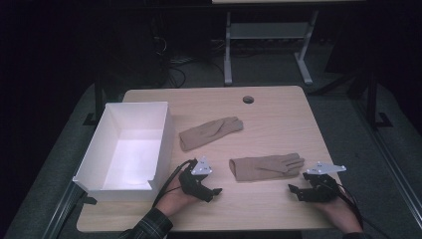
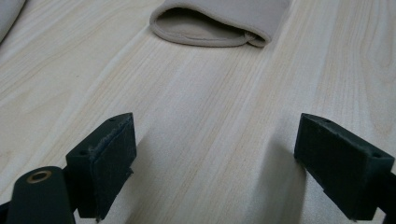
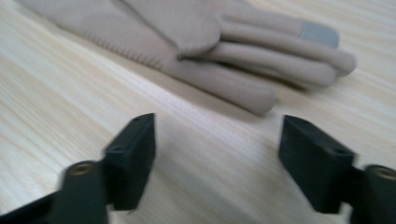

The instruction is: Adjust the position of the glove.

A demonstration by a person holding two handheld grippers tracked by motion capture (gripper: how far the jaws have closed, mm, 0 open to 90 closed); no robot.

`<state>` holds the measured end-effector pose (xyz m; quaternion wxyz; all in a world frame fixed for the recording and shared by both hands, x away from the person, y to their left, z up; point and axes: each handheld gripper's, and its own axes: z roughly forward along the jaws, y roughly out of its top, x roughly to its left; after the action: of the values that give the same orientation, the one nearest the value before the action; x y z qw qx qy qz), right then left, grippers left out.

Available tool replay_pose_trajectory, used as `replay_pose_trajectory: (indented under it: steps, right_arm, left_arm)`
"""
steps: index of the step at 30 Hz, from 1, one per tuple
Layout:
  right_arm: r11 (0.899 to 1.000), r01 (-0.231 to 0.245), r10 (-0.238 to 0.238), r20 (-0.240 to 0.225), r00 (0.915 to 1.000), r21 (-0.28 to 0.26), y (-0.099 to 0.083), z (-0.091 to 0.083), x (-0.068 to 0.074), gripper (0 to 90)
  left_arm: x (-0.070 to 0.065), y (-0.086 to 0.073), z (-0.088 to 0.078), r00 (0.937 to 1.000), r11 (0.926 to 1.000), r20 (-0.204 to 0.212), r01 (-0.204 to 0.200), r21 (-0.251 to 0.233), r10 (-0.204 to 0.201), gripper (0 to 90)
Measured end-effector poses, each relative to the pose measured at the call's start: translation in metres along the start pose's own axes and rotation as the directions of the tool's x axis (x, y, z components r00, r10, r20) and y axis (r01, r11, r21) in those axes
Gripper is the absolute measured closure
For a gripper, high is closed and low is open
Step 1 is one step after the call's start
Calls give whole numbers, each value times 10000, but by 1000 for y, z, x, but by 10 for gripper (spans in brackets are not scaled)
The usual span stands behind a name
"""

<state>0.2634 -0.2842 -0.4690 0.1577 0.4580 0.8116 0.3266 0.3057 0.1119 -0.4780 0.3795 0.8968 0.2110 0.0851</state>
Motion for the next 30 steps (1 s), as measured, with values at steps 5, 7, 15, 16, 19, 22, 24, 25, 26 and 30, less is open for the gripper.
replay_pose_trajectory:
  steps: [5, 7, 15, 16, 19, 22, 24, 25, 26, 30]
  right_arm:
    - [9995, -35, 17, -566, 9984, -312, 14, -6, 3, 673]
    - [9997, -44, 26, -781, 9969, -234, 18, -5, 5, 809]
    - [9999, 170, -172, -1256, 9919, -21, 29, 10, 9, 900]
    - [9998, 219, -218, -1239, 9920, -3, 31, 13, 10, 900]
    - [9996, 253, -235, -1258, 9918, 129, 33, 17, 10, 900]
    - [9996, 214, -188, -1226, 9923, 202, 34, 21, 9, 900]
    - [9994, 282, -255, -1123, 9933, 223, 37, 27, 7, 900]
    - [9994, 282, -255, -1123, 9933, 223, 37, 27, 7, 900]
    - [9994, 243, -217, -1055, 9942, 238, 40, 30, 5, 900]
    - [9998, 182, -170, -918, 9956, 127, 46, 36, 0, 900]
  left_arm:
    - [0, 0, 0, 10000, 9999, -5, 43, -93, -43, 122]
    - [-1, 0, 1, 10000, 9999, -23, 71, -100, -71, 122]
    - [0, 1, 2, 10000, 10000, -36, 39, -84, -39, 122]
    - [0, 1, 2, 10000, 10000, -36, 35, -84, -35, 122]
    - [0, 1, 2, 10000, 10000, -36, 36, -83, -36, 122]
    - [0, 1, 2, 10000, 10000, -25, 54, -80, -54, 122]
    - [0, 1, 2, 10000, 10000, -25, 56, -81, -56, 122]
    - [0, 1, 2, 10000, 9999, -25, 56, -83, -57, 122]
    - [0, 1, 2, 10000, 10000, -20, 30, -82, -31, 122]
    - [0, 1, 2, 10000, 10000, -23, -23, -93, 23, 122]
